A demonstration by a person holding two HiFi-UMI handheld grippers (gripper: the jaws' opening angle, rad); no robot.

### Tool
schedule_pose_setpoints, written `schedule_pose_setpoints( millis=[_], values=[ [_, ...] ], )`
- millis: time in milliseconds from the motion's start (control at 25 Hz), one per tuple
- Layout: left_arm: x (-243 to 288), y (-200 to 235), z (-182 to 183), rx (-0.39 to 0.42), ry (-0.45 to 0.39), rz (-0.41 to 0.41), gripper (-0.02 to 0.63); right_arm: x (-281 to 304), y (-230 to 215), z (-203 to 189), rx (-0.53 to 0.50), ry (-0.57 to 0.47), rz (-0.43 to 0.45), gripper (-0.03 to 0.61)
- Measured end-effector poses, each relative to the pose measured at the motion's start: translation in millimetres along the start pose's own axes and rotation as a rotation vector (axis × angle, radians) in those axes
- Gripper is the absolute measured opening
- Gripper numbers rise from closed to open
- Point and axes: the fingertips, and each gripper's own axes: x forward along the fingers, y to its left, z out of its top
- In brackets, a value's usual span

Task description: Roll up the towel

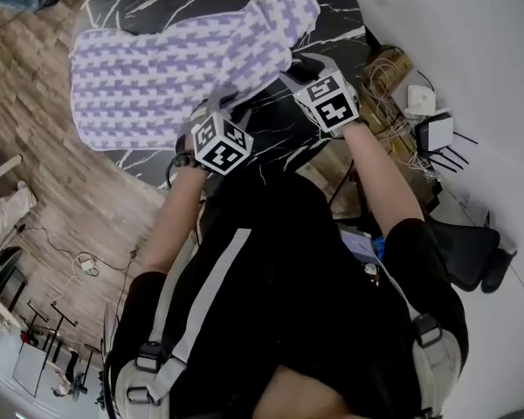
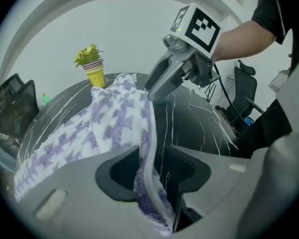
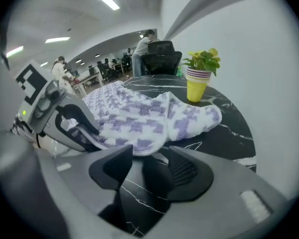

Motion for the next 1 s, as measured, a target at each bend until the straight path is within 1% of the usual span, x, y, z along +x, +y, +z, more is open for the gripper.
schedule_pose_setpoints(
  millis=[160,240,320,400,560,640,760,840,1000],
  values=[
    [0,-2,-1,-0.010,0.001,0.009,0.172,7,2,-4,0.194,-0.022,0.045,0.222],
    [-1,-1,-1,-0.012,0.002,0.013,0.172,11,3,-5,0.267,-0.026,0.072,0.215],
    [-4,-1,-2,-0.018,-0.001,0.016,0.170,13,5,-4,0.319,-0.034,0.092,0.198],
    [-6,0,-2,-0.023,-0.006,0.018,0.170,12,6,-2,0.349,-0.050,0.098,0.170],
    [-8,0,-6,-0.025,-0.009,0.020,0.162,7,10,-2,0.364,-0.076,0.103,0.061],
    [-8,-1,-5,-0.017,-0.012,0.017,0.153,2,13,-2,0.362,-0.090,0.104,0.033],
    [-8,-8,1,0.005,-0.020,0.009,0.130,-9,17,-5,0.368,-0.116,0.093,0.029],
    [-8,-14,4,0.018,-0.023,-0.002,0.129,-19,17,-12,0.388,-0.131,0.080,0.029],
    [-7,-31,9,0.027,-0.033,-0.020,0.129,-38,17,-39,0.448,-0.139,0.040,0.029]
  ],
)
